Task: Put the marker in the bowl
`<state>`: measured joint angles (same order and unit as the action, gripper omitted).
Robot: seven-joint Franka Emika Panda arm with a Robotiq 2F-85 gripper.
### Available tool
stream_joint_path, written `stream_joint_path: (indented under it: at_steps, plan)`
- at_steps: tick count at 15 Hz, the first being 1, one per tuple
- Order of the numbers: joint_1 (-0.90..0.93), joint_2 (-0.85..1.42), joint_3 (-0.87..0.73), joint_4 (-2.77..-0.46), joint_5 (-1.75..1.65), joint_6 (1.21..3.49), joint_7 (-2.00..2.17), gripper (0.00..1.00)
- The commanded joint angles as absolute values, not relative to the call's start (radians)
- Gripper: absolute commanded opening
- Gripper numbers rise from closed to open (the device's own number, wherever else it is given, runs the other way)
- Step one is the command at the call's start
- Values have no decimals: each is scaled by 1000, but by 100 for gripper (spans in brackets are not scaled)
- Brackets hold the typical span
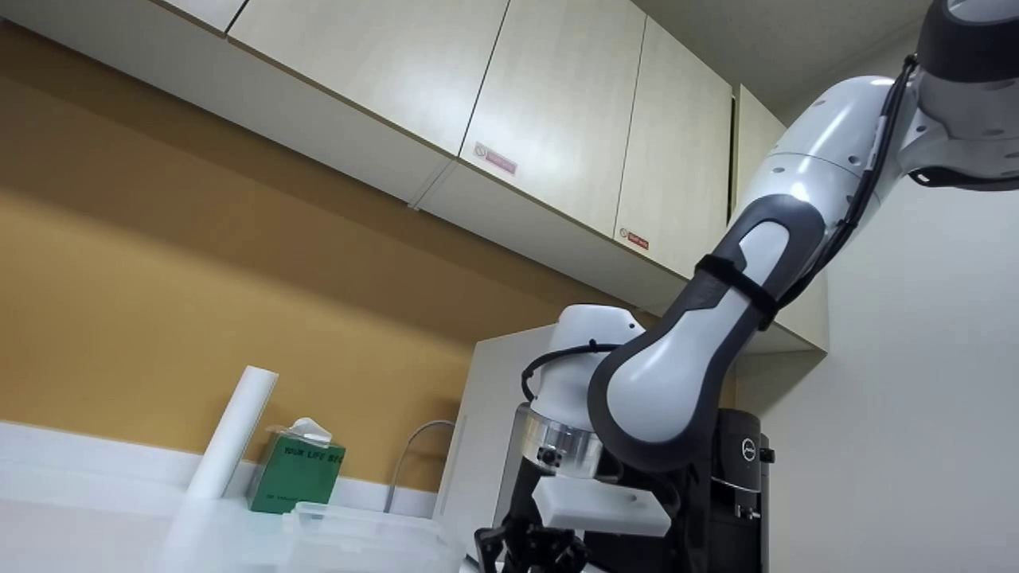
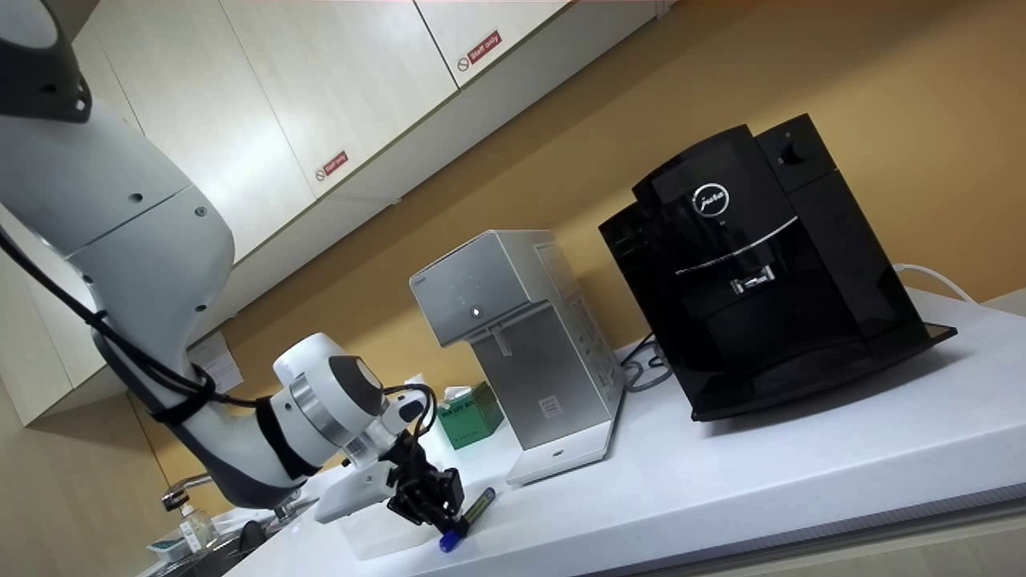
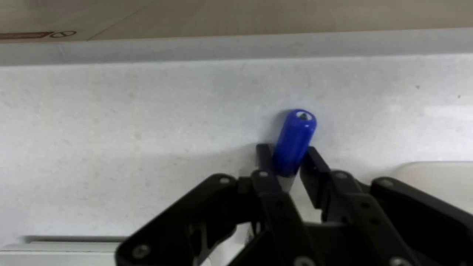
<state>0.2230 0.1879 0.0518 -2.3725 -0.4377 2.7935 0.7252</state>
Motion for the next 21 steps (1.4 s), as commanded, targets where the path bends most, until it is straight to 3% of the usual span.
stream_joint_path:
  at_steps: [1,2,13,21]
  plan:
    - [231,191,47,-2348,-439,2779,759,1]
    - [232,185,45,-2348,-438,2776,761,5]
    - [238,59,21,-2314,-519,2732,801,5]
    - [243,27,200,-2311,-44,2654,239,5]
